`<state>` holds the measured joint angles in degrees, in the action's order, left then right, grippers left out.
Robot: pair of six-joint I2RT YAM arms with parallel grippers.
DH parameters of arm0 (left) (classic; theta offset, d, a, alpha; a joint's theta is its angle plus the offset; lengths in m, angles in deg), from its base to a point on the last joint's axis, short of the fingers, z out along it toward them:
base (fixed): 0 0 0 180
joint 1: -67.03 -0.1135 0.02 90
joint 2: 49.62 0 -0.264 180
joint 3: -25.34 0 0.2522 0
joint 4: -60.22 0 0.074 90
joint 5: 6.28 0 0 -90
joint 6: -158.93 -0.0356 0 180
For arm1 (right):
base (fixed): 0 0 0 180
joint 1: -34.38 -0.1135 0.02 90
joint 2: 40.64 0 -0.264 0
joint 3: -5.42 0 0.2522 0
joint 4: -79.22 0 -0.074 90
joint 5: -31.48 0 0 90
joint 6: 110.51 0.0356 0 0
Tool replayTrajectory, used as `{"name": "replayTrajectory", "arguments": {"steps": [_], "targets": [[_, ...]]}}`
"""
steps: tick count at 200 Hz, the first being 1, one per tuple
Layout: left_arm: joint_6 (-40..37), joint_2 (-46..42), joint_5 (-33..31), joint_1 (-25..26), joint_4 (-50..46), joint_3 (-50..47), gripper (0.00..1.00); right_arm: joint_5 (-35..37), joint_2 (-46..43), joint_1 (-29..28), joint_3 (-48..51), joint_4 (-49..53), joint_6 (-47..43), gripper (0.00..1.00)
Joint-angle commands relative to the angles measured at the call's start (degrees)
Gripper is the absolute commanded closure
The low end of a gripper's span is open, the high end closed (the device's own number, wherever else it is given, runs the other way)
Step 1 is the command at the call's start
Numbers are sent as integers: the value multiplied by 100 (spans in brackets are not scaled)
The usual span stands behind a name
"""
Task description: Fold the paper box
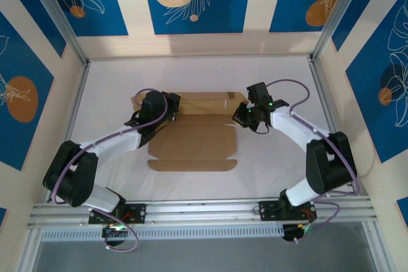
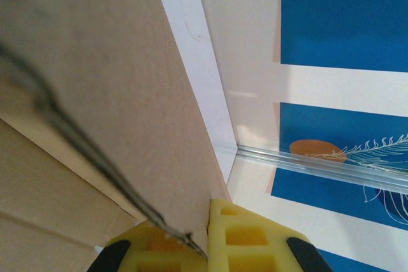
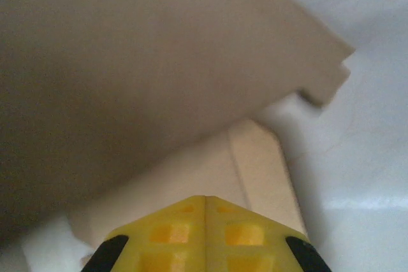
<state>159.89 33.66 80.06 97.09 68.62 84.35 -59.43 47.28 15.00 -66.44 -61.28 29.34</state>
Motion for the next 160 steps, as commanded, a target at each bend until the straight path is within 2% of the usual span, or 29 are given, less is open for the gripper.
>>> {"name": "replayTrajectory", "arguments": {"steps": [1,35,50,96,123,160], "targets": [[-270,-172,-65,3,-363,27,100,480,527,51,-709,267,-687,92],[-324,-233,-8,17,-488,27,100,442,1344,81,-1589,802,-1827,69],[-327,-225,31,11,-475,3,100,422,1589,97,-1741,902,-2062,62],[-341,-249,54,24,-478,-56,100,166,2093,205,-1724,890,-2309,59],[-310,-252,67,38,-390,-113,100,-19,2211,140,-1481,599,-2276,47],[-237,-261,67,54,-344,-157,100,-64,2438,66,-1453,562,-2251,42]]}}
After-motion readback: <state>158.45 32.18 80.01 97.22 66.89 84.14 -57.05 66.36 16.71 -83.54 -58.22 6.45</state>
